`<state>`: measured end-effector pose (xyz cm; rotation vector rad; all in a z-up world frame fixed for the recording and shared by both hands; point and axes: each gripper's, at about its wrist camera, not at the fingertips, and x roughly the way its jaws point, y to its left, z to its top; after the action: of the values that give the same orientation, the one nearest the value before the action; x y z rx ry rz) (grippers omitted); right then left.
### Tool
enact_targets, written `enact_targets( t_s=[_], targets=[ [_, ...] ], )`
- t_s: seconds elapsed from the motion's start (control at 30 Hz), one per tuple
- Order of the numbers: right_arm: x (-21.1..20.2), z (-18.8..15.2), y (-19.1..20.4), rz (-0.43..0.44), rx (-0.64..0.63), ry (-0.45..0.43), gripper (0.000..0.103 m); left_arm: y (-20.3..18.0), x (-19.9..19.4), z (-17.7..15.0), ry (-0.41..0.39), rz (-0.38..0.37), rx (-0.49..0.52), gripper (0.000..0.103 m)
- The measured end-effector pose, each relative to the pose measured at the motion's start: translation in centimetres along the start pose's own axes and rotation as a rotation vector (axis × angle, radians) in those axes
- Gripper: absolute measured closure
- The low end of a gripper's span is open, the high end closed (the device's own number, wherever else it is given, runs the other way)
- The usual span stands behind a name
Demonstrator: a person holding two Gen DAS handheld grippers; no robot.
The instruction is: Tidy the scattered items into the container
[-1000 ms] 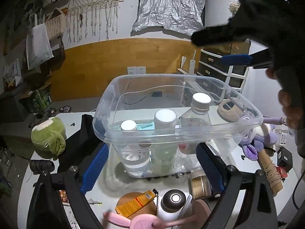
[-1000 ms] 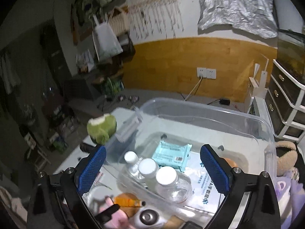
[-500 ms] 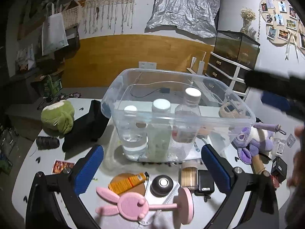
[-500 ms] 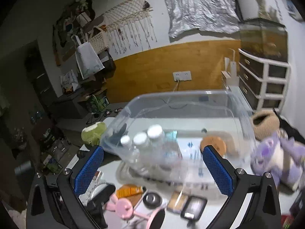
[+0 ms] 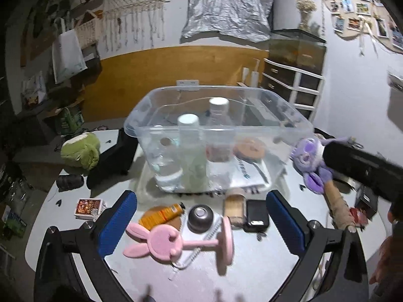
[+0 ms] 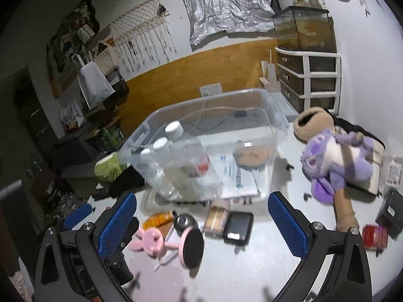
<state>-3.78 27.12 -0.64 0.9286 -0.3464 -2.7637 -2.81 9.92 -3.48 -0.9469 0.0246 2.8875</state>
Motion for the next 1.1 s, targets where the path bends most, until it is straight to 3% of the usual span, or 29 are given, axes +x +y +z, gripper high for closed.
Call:
enact_targets(
  t_s=[0.17, 0.43, 0.8, 1.1],
  targets=[
    [-2.6, -1.0, -0.2, 0.04, -0.034, -0.041, 0.0, -0.6, -1.3, -0.9, 0.002, -0.038, -0.041, 0.0],
    [-6.5, -2.8, -2.9, -0.02, 0.014, -0.093, 0.0, -3.1, -3.2, -2.5, 0.007, -0.087, -0.039, 0.0],
    [-8.6, -4.9, -5.4, 0.099, 0.087, -0.024, 0.0, -6.7, -5.2, -4.4, 0.019, -0.119, 0.032, 0.0],
    [-10.6, -5.9, -7.4, 0.078, 0.175, -0.039, 0.0, -7.5, -5.3, -5.1, 0.069, -0.166, 0.021, 0.0]
  ],
)
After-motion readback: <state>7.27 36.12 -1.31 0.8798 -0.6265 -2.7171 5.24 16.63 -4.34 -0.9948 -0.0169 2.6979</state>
